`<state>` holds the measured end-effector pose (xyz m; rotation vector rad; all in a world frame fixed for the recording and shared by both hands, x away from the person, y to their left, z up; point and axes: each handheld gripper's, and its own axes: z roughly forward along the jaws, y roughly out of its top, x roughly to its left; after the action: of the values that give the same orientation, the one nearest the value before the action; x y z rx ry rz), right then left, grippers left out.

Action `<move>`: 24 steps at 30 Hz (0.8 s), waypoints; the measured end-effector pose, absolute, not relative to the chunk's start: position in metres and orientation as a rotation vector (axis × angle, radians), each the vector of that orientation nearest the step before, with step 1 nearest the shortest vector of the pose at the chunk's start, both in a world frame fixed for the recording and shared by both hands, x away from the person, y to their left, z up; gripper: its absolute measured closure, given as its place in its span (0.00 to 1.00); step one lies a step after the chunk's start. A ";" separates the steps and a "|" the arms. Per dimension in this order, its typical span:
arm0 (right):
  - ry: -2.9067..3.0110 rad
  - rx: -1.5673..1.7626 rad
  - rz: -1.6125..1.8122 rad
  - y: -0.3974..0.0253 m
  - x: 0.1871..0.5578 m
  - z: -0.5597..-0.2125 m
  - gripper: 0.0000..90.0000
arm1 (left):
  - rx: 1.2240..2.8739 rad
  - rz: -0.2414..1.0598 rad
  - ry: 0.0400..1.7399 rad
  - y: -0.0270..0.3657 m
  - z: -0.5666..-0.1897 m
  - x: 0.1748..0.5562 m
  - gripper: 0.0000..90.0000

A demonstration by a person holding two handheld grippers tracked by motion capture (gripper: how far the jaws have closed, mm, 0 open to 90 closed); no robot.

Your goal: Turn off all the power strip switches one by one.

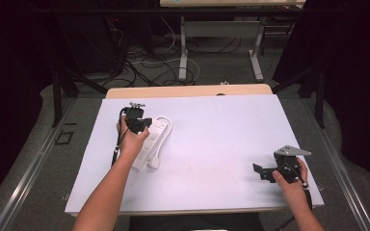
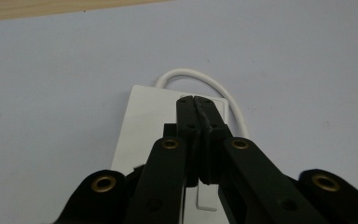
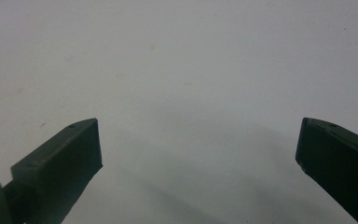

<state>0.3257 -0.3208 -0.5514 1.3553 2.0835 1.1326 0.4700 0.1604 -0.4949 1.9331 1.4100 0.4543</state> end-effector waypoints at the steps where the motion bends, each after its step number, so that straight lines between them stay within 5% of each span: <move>1: 2.081 1.361 1.135 -0.321 0.326 -0.552 0.00 | 1.942 0.452 1.410 0.160 -0.495 0.471 1.00; 24: 2.091 1.365 1.132 -0.321 0.327 -0.554 0.00 | 1.990 0.398 1.440 0.135 -0.507 0.505 1.00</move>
<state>0.3269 -0.3205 -0.5540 1.3648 2.0909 1.1323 0.5046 0.1350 -0.5072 1.9905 1.4396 0.3982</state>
